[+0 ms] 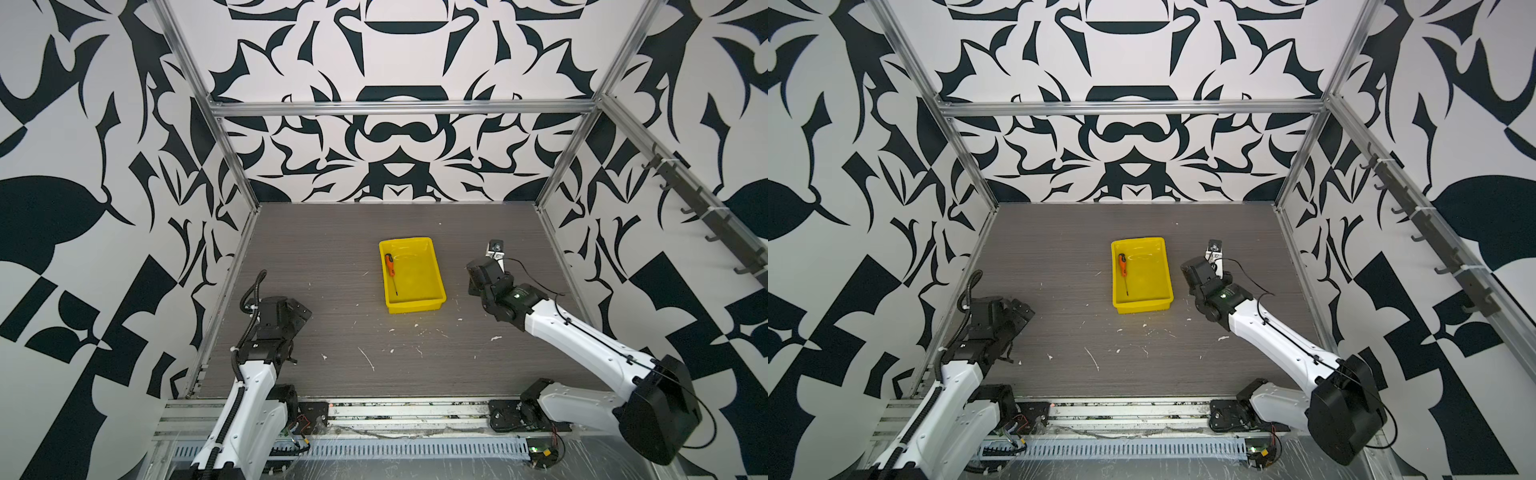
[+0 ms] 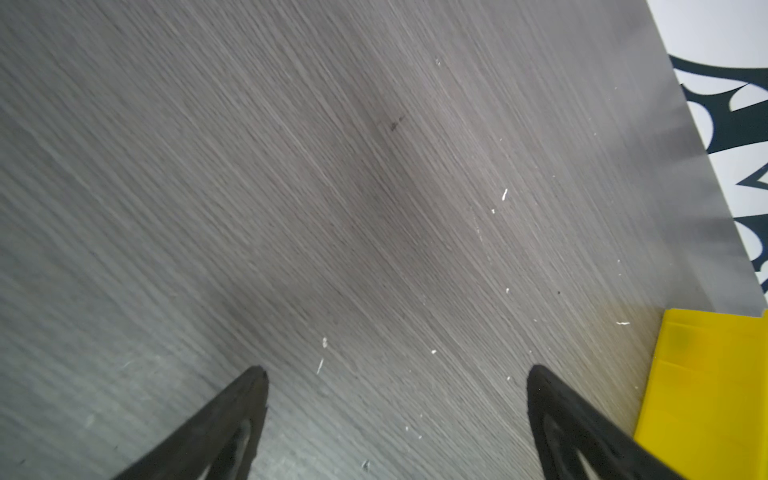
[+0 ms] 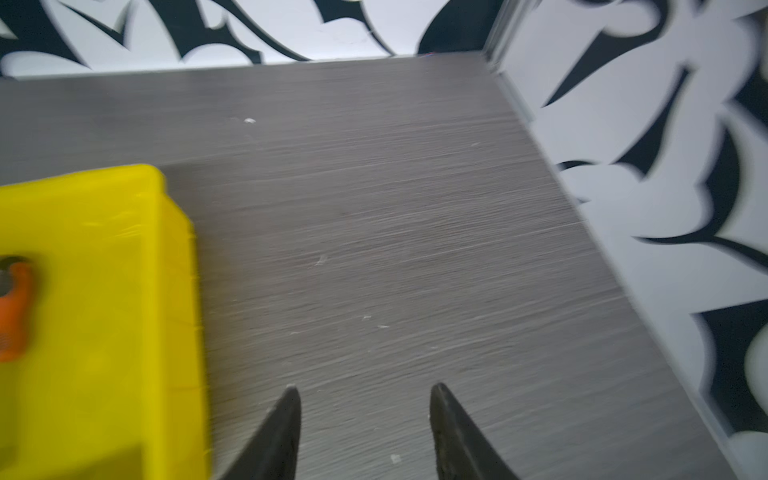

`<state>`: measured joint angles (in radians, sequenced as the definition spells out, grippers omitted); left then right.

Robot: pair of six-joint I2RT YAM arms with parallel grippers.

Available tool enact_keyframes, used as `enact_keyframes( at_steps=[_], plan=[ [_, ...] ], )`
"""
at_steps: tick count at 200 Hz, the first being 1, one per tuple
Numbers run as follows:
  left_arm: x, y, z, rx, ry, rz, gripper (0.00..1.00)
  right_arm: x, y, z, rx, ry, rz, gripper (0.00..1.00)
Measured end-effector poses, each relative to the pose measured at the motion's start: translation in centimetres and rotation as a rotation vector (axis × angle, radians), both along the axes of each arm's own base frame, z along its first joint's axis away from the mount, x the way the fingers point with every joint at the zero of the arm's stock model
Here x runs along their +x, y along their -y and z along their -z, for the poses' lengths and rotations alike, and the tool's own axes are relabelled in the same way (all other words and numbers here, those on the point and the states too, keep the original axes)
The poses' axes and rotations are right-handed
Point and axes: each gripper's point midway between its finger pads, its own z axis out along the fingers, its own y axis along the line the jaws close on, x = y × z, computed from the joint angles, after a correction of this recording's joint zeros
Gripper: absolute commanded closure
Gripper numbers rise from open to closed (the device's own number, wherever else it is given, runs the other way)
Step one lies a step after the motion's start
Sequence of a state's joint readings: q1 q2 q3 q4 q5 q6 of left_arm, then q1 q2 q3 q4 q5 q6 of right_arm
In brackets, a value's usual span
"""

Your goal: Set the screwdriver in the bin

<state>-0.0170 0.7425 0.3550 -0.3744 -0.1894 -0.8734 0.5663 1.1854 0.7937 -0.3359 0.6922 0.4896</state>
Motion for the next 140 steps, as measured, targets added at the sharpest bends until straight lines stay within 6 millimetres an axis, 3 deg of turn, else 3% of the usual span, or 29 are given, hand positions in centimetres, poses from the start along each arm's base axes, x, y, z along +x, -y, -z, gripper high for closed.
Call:
enact_keyframes(
  at_steps=[35, 73, 100, 140],
  plan=[
    [0.0, 0.0, -0.5, -0.002, 0.023, 0.001, 0.00, 1.2, 2.2, 0.3, -0.227, 0.145, 0.034, 0.38],
    [0.1, 0.1, -1.2, -0.004, 0.055, 0.002, 0.00, 2.1, 3.3, 3.8, -0.466, 0.148, -0.002, 0.38],
    [0.1, 0.1, -1.3, -0.004, 0.061, 0.002, 0.00, 2.6, 4.8, 5.3, -0.475, 0.146, 0.025, 0.38],
    [0.1, 0.1, -1.3, -0.004, 0.060, 0.002, 0.00, 3.4, 8.4, 5.7, -0.393, 0.179, 0.125, 0.38]
  ],
)
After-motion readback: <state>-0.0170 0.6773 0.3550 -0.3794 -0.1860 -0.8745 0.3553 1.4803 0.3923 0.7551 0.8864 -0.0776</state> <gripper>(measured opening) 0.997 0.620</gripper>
